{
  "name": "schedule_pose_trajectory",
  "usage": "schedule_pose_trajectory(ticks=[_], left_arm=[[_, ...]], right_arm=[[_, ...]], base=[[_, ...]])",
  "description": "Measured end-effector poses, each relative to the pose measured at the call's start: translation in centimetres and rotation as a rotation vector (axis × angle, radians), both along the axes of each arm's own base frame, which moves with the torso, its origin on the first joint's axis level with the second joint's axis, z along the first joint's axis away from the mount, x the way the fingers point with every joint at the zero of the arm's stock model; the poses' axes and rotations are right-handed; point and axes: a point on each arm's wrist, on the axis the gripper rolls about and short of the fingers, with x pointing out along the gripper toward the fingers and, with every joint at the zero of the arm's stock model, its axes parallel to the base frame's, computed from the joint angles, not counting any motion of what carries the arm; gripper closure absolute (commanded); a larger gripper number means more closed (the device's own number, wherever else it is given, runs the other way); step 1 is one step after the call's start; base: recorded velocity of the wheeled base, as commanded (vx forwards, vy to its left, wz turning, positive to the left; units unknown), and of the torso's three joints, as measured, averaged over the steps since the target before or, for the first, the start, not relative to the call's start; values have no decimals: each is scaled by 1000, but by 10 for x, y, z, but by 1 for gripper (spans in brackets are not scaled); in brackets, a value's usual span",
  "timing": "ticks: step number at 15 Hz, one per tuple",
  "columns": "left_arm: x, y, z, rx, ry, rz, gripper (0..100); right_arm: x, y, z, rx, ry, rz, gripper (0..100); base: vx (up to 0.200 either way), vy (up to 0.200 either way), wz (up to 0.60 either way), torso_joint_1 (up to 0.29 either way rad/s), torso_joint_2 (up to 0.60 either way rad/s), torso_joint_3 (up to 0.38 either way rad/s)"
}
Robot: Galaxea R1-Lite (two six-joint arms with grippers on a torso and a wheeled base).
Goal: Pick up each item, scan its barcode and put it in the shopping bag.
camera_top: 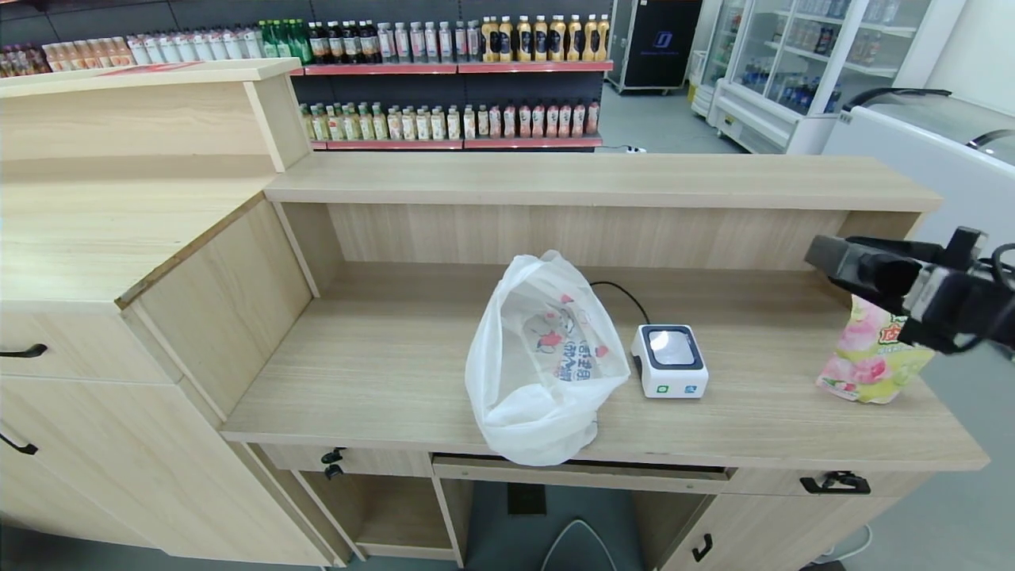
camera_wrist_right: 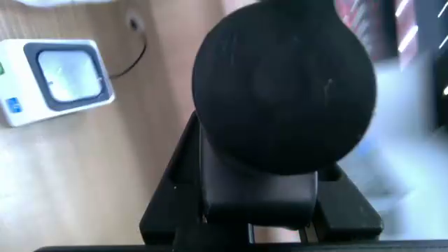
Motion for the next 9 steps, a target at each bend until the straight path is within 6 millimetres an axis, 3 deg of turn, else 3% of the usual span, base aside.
schedule_pose_trajectory(ticks=[2, 5, 9], left_arm=[[0, 0, 0, 0, 0, 0, 100], [0, 0, 0, 0, 0, 0, 100], [0, 0, 0, 0, 0, 1, 100]], right_arm=[[-29, 36, 14, -263, -259, 207, 100], [-58, 102, 22, -493, -627, 481, 100], [-96, 163, 20, -671, -987, 594, 100]], base=[[0, 0, 0, 0, 0, 0], [0, 0, 0, 0, 0, 0], [0, 0, 0, 0, 0, 0]])
